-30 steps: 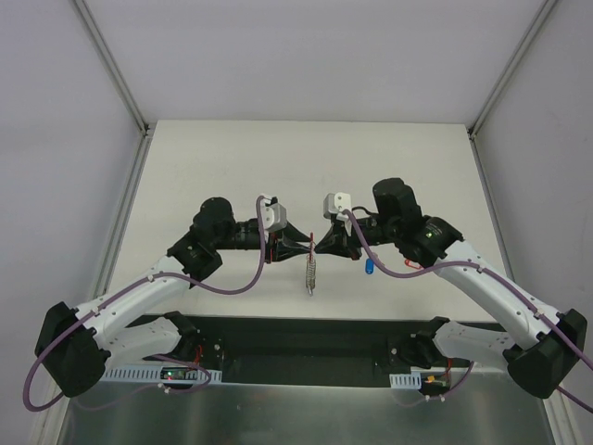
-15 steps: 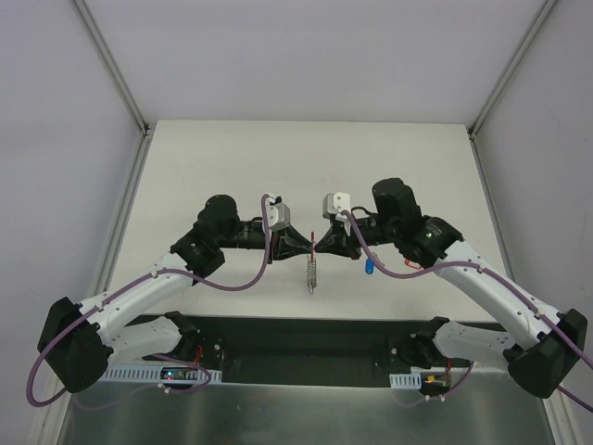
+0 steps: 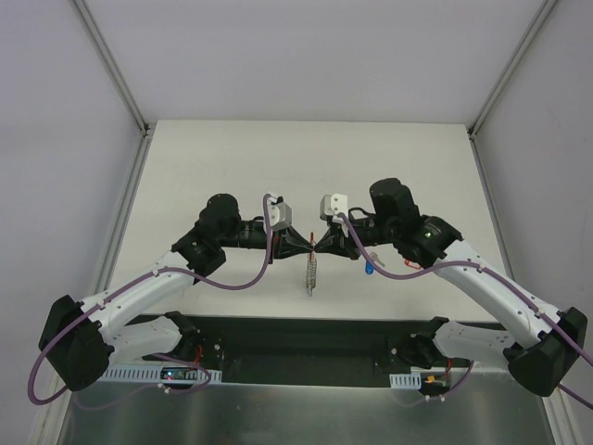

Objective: Put the keys on the keyring

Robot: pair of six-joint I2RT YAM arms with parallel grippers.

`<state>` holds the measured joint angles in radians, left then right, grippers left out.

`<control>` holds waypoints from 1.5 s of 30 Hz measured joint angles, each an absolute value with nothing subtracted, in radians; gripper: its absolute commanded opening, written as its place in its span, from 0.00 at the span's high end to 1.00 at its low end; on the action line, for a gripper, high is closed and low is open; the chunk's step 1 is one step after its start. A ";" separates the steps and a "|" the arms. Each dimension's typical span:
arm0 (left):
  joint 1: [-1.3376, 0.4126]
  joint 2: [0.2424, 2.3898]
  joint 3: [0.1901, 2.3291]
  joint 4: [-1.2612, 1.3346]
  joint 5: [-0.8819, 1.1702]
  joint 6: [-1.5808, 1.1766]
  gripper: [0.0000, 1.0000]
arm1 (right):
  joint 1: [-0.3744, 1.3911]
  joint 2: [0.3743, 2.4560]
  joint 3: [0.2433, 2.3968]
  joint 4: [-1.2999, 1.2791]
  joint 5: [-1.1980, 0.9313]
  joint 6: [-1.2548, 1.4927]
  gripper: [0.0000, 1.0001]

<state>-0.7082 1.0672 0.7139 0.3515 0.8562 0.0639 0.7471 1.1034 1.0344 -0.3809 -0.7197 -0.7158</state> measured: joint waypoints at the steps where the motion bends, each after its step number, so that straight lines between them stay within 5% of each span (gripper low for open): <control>1: -0.708 1.067 0.715 0.351 0.857 0.064 0.96 | 0.749 1.107 1.040 -0.385 -0.716 -0.719 0.99; 22: -0.708 1.081 0.733 0.311 0.875 0.068 1.00 | 0.761 1.129 1.069 -0.436 -0.692 -0.731 0.97; 29: -0.714 1.077 0.734 0.281 0.823 0.076 1.00 | 0.767 1.131 1.073 -0.434 -0.657 -0.716 0.58; 37: -0.705 0.975 0.731 0.171 0.616 0.093 1.00 | 0.719 1.069 1.048 -0.373 -0.505 -0.571 0.30; 41: -0.645 0.886 0.715 0.138 0.535 0.089 1.00 | 0.634 1.006 0.964 -0.354 -0.363 -0.441 0.08; 45: -0.548 0.812 0.694 0.112 0.478 0.090 1.00 | 0.556 0.966 0.843 -0.363 -0.213 -0.289 0.06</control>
<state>-0.5480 0.8116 0.6937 0.1116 0.4778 0.0902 0.5560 0.9657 0.8433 -0.3634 -0.2134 -0.2890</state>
